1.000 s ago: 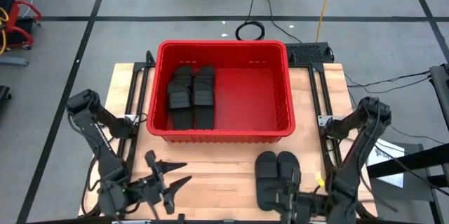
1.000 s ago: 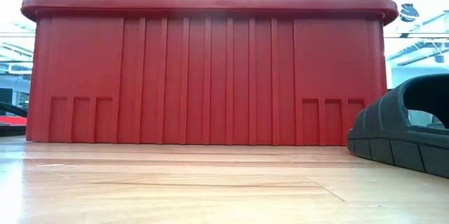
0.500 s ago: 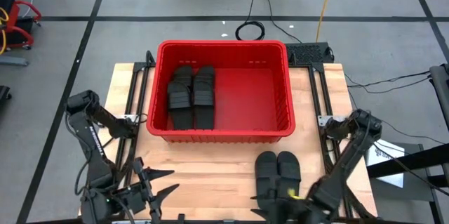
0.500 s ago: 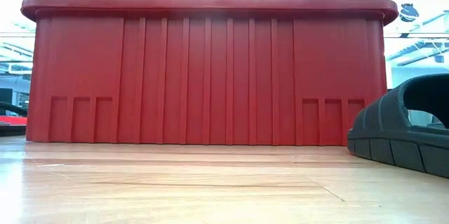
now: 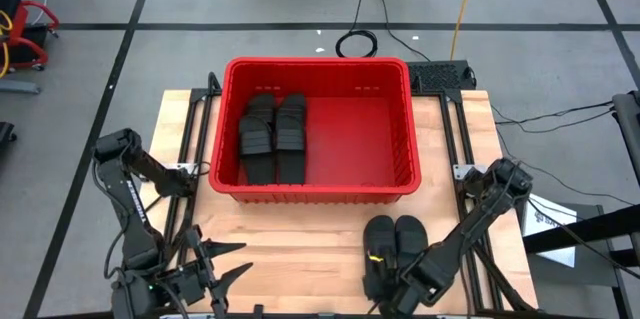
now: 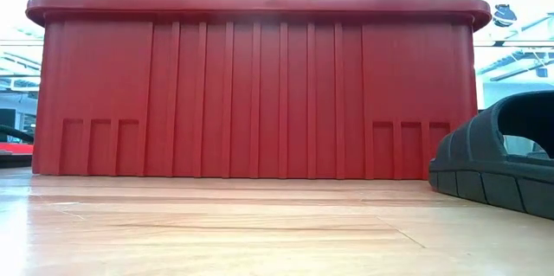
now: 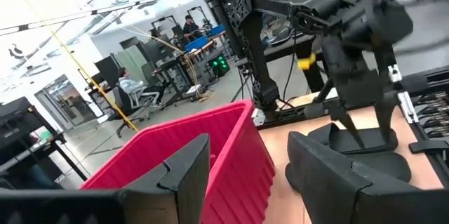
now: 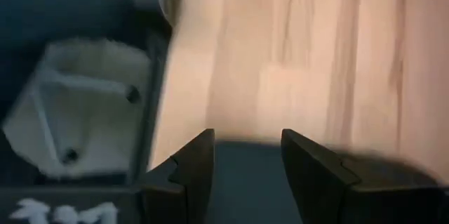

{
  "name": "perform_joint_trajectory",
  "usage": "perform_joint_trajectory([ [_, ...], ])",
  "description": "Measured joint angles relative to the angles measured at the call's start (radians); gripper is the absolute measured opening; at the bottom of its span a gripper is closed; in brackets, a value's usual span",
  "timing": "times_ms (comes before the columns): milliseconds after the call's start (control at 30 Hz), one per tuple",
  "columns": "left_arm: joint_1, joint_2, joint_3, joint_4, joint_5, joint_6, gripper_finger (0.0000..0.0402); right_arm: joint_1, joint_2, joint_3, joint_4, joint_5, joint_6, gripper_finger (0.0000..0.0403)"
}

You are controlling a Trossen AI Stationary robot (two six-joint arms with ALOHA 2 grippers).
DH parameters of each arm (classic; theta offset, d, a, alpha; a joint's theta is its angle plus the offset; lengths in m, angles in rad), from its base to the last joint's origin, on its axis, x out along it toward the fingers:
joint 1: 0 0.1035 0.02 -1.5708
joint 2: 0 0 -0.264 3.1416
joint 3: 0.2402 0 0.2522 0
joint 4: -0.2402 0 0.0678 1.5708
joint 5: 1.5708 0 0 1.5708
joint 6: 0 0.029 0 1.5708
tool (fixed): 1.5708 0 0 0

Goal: Pick and place slides into bin
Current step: Put the left black slide into the red bin

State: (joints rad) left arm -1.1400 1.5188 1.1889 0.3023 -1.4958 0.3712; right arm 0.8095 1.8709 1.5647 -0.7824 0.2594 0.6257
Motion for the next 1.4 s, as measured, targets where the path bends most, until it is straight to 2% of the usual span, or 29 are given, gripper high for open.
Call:
perform_joint_trajectory([
  [167, 0.008, 0.0, 0.0, 0.0, 0.0, 0.01, 0.02, -0.005, 0.021, 0.0, -0.097, 0.005, 0.001, 0.0155],
  [533, 0.025, 0.0, 0.0, -0.021, 0.001, -0.028, 0.02, -0.025, 0.038, 0.0, -0.222, 0.155, -0.013, 0.0155],
  [733, 0.025, 0.0, 0.0, -0.023, 0.001, -0.027, 0.02, -0.036, 0.037, -0.012, -0.266, 0.161, -0.002, 0.0155],
  [1067, 0.025, 0.0, 0.0, -0.023, 0.001, -0.034, 0.02, -0.036, 0.037, -0.115, -0.268, 0.161, 0.051, 0.0155],
  [1200, 0.025, 0.0, 0.0, -0.023, 0.001, -0.034, 0.02, -0.036, 0.037, -0.171, -0.27, 0.211, 0.092, 0.0155],
  [1400, 0.025, 0.0, 0.0, -0.023, 0.002, -0.034, 0.02, -0.058, 0.035, -0.25, -0.243, 0.222, 0.143, 0.0155],
])
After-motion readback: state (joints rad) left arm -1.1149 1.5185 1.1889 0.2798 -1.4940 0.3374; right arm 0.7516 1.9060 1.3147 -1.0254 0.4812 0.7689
